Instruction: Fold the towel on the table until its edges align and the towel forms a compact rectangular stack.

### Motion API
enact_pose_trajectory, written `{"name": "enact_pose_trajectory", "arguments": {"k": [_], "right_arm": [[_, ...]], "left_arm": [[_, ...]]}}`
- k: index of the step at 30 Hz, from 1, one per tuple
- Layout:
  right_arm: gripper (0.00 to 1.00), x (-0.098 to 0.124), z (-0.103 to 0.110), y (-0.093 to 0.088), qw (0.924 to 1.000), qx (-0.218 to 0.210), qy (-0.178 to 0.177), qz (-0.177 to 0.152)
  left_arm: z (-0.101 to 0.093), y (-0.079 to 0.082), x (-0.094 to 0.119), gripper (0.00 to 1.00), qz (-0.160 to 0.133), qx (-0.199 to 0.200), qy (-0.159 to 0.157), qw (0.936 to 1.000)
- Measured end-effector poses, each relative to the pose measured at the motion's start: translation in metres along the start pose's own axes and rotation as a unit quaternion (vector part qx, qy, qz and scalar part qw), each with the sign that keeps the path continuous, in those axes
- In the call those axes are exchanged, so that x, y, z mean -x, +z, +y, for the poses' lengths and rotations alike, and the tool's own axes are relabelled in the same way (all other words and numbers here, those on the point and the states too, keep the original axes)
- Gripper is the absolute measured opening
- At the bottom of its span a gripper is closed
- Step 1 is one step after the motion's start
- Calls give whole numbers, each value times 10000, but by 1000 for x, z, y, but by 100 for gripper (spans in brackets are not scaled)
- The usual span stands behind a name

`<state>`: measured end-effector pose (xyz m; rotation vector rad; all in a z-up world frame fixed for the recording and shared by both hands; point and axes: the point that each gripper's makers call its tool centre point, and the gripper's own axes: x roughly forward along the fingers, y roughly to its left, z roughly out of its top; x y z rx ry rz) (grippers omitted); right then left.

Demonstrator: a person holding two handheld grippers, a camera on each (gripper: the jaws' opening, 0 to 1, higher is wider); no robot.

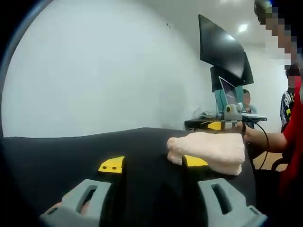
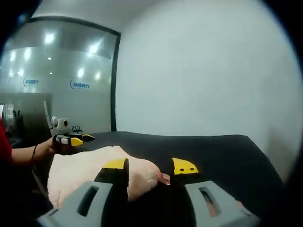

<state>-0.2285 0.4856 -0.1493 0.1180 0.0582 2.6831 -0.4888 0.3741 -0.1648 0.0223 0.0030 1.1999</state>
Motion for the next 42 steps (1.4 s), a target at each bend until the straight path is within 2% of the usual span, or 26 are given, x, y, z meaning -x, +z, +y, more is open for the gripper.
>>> {"name": "enact_pose_trajectory", "arguments": {"k": [14,42], "right_arm": [[30,-3,-7,-9,9997,-58,-124,212],[28,-2,-13,-15,9991,-5,-234,353]], "left_arm": [[5,-1,0,45,31,-29,52,10000],[4,-4,-1,45,111,-87,90,9999]]}}
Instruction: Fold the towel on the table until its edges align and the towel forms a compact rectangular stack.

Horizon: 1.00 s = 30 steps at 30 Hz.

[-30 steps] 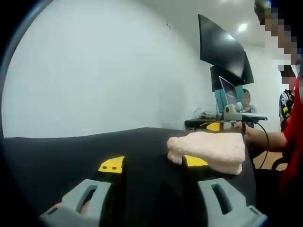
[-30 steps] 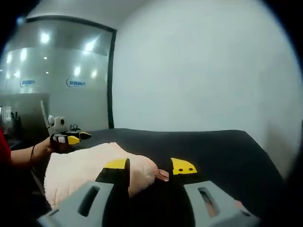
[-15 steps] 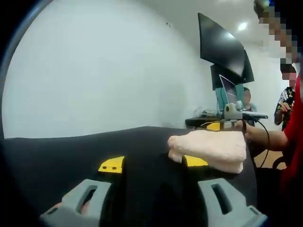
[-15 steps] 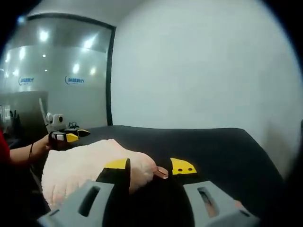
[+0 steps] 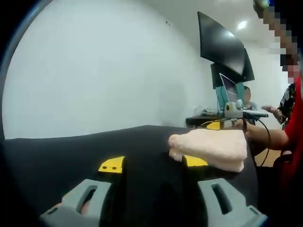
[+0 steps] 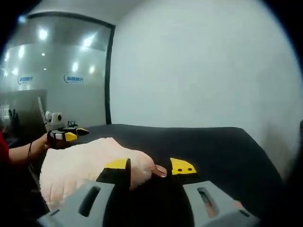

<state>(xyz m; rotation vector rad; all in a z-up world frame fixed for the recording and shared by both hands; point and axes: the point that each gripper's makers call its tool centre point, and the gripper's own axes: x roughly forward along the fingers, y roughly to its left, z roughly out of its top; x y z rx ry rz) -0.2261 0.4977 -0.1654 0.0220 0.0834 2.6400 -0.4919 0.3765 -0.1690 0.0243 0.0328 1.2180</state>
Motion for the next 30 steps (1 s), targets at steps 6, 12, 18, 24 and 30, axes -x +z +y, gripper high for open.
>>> {"name": "enact_pose_trajectory", "arguments": {"k": [6,12,18,24,30], "right_arm": [[28,0,0,-1,10000,16,-19,32],[28,0,-1,-2,10000,2,-55,36],[28,0,-1,-4,10000,7,-53,79],[28,-1,-5,-6,9998,34,-121,140],[28,1,-12,-3,9998,-96,-192,45]], "left_arm": [[-1,-2,0,45,46,-29,13,10000],[-1,-2,0,45,55,-26,23,10000],[1,-2,0,45,50,-14,28,10000],[4,-3,-1,45,64,-21,50,10000],[2,-7,-2,44,167,-53,51,9998]]}}
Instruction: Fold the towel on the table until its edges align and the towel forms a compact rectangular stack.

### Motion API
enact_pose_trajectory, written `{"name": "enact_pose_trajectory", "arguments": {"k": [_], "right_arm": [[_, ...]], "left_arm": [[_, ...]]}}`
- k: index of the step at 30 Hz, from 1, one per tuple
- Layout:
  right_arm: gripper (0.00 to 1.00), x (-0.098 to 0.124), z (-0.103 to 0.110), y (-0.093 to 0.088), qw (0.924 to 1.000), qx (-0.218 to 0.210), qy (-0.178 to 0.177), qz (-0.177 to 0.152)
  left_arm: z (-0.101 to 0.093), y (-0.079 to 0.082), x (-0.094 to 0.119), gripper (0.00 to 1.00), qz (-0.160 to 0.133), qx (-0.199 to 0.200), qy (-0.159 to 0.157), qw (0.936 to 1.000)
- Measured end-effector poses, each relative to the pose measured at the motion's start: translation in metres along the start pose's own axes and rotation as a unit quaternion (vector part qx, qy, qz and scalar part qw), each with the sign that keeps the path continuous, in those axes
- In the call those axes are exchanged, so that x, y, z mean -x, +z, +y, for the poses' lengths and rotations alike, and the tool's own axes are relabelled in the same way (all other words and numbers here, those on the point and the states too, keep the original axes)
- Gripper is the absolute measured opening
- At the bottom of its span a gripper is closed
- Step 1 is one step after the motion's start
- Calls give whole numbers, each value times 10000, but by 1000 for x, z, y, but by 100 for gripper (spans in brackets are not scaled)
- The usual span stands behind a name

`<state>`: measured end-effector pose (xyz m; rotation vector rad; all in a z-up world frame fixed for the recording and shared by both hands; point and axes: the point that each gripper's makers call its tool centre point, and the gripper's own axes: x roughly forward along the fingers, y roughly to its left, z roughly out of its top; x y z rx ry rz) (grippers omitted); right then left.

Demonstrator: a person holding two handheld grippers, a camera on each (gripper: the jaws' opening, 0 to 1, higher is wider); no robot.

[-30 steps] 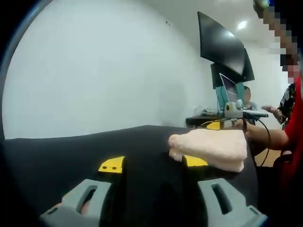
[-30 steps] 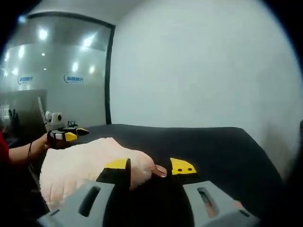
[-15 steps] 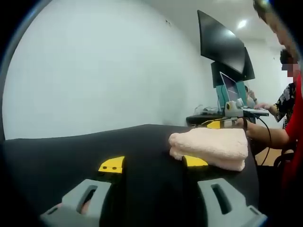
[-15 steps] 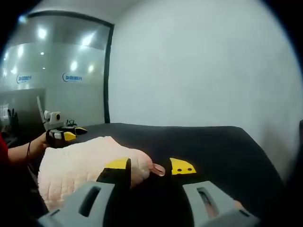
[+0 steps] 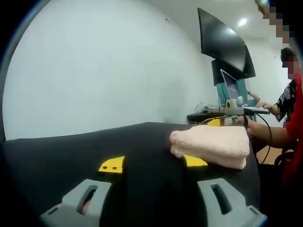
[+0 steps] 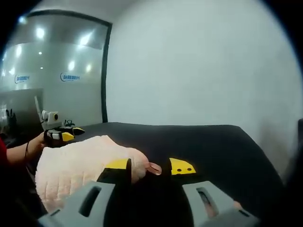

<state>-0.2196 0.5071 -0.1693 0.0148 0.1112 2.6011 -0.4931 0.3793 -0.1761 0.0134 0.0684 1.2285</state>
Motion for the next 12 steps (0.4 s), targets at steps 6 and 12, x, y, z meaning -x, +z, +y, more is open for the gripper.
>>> {"name": "enact_pose_trajectory", "arguments": {"k": [6,12], "right_arm": [[27,2,-2,1,10000,-31,-61,-42],[27,4,-20,-5,9985,5,-529,99]], "left_arm": [[4,-2,-1,42,31,139,81,9999],[11,4,4,35,-66,234,406,9989]]}}
